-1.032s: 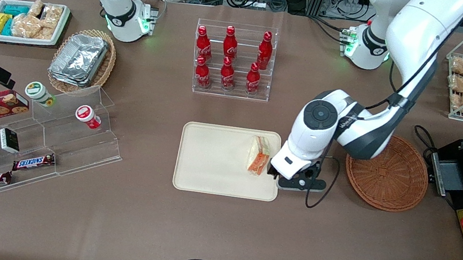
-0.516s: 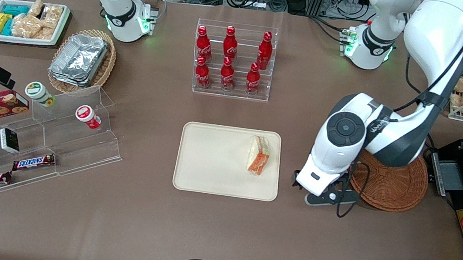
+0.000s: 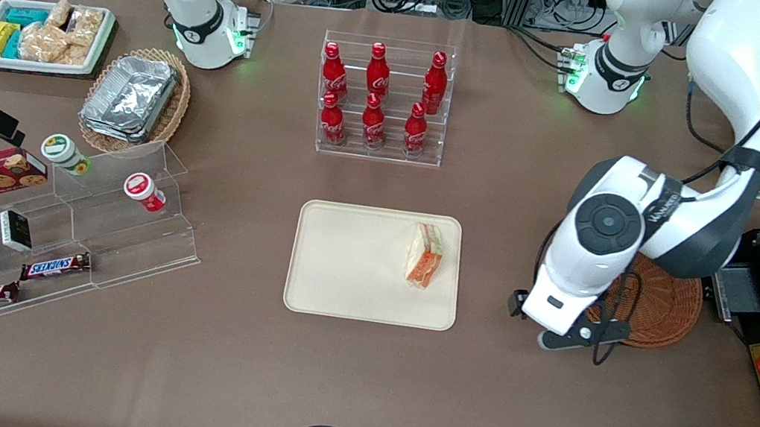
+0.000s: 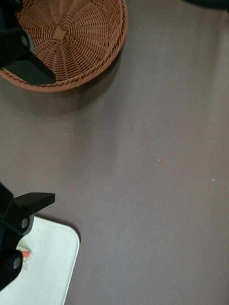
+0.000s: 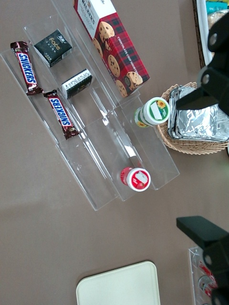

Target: Place sandwich from basket to tray

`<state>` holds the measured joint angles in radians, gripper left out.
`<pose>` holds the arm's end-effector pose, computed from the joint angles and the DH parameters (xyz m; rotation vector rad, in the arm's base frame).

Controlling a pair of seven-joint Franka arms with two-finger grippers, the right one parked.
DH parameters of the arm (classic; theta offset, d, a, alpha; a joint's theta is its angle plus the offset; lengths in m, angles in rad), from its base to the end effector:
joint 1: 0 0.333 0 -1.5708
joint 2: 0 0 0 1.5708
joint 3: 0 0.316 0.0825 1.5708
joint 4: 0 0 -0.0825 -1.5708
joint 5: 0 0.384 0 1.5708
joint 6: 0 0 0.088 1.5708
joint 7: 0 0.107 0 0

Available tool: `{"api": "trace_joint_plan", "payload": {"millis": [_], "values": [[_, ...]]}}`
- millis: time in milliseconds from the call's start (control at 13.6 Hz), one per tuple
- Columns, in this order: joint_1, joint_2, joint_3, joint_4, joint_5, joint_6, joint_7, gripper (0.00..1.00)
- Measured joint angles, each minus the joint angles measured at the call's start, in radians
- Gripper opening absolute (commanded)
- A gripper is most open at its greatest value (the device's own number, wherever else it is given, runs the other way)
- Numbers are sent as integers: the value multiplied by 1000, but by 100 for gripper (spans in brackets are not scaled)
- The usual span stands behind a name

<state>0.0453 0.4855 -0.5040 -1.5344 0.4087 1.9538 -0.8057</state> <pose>0.6431 -0.2315 0.4020 -2.9950 -0.3640 -0.1358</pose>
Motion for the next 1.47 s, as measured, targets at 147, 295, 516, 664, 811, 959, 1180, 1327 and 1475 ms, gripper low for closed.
{"api": "trace_joint_plan", "payload": {"millis": [147, 295, 516, 664, 811, 959, 1180, 1327, 1475], "values": [[17, -39, 13, -9, -50, -32, 76, 100], [24, -90, 55, -43, -105, -39, 151, 100], [26, -169, 124, -116, -169, -39, 246, 100], [26, -219, 155, -166, -194, -39, 288, 100], [26, -268, 183, -212, -223, -39, 335, 100], [26, -322, 223, -252, -256, -39, 404, 100], [27, -407, 309, -286, -301, -60, 541, 100], [27, -456, 361, -293, -321, -84, 620, 100], [27, -493, 394, -293, -326, -108, 664, 100]]}}
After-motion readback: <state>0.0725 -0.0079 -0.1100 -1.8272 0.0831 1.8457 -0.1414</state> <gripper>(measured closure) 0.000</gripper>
